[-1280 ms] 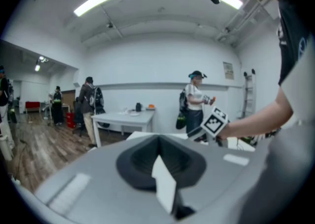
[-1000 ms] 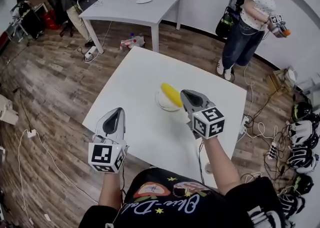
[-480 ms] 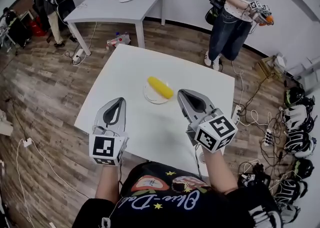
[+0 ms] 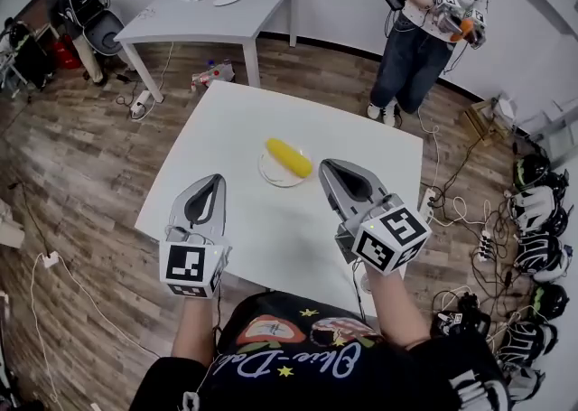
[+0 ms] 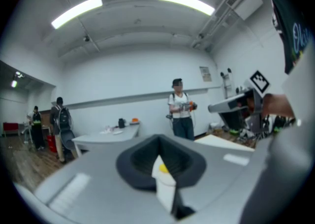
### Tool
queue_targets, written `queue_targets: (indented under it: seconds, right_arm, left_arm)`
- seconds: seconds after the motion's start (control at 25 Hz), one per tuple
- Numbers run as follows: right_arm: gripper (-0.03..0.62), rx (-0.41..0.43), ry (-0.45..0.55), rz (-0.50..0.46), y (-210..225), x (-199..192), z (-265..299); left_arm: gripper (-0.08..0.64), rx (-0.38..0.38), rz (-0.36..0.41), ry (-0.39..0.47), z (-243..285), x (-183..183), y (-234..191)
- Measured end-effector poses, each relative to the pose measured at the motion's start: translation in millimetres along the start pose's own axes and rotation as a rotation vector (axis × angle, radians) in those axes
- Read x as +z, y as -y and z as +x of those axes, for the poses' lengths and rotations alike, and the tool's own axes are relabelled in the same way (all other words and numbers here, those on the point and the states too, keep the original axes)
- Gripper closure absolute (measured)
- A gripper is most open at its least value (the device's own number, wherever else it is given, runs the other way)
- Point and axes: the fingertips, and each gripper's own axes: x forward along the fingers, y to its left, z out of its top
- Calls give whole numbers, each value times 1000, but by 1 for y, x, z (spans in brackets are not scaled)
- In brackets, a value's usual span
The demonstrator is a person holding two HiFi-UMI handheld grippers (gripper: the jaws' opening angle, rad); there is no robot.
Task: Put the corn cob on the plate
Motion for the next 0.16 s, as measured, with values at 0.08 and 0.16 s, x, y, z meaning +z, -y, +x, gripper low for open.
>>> queue_targets:
  seconds: [0.08, 0.16]
  right_arm:
    - [575, 7, 3, -10, -2, 3, 0]
    - [575, 14, 5, -22, -3, 5, 0]
  left_arm:
    - [561, -6, 2, 2, -1, 0, 1]
    - [561, -9, 4, 5, -1, 0, 3]
